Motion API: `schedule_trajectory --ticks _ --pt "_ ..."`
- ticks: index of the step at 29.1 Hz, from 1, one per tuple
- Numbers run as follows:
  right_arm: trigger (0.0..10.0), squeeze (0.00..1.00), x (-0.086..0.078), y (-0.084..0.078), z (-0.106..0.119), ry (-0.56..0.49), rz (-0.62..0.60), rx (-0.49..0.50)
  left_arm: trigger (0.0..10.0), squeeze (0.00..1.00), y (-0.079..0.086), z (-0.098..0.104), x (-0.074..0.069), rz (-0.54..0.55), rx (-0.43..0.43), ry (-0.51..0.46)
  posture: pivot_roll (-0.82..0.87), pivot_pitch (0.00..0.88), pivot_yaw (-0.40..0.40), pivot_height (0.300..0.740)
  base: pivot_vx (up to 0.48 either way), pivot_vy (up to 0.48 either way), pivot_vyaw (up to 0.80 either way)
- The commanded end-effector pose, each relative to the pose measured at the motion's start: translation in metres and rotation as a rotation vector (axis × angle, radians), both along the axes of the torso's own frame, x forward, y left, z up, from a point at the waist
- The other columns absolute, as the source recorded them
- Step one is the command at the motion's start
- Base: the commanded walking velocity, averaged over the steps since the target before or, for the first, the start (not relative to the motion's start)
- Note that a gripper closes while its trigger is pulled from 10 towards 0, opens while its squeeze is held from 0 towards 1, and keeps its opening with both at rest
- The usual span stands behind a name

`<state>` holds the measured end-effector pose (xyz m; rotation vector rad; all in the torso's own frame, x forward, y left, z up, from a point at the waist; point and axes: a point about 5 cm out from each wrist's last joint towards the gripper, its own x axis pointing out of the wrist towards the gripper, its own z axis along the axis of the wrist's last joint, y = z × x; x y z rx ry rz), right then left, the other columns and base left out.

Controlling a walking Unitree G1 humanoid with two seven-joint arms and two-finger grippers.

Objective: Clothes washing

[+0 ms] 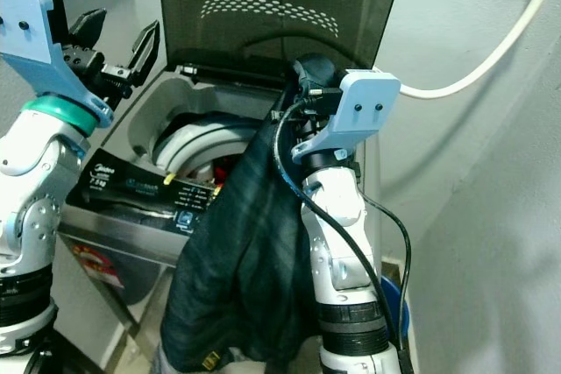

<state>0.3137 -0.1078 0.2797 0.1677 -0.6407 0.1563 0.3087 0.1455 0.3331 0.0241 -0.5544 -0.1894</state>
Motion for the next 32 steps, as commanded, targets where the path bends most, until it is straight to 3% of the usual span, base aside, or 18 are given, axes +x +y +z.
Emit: schedule_trajectory --ticks 1,4,21,32 --pt "10.0 0.0 -0.0001 -0.0013 -0.0008 -0.003 -0.008 0.004 10.0 0.0 -0.0015 -0.002 0.0018 -0.005 0.008 0.013 0.12 0.0 0.021 0.74 0.0 -0.42 0.0" --pt "10.0 0.0 -0.0003 -0.0014 -0.001 -0.002 -0.009 0.004 10.0 0.0 -0.0008 -0.0021 0.0018 -0.011 -0.012 0.019 0.12 0.0 0.022 0.74 0.0 -0.104 0.0" --pt "10.0 0.0 -0.0002 -0.0012 -0.003 0.004 -0.008 0.003 10.0 0.0 0.0 -0.0029 0.0009 -0.023 -0.039 0.027 0.13 0.0 0.021 0.74 0.0 0.474 0.0" --pt "10.0 0.0 -0.0005 -0.0013 -0.0041 0.007 -0.012 -0.001 10.0 0.0 -0.0007 -0.0063 0.0024 -0.025 -0.031 0.051 0.12 0.0 0.023 0.74 0.0 0.0 0.0"
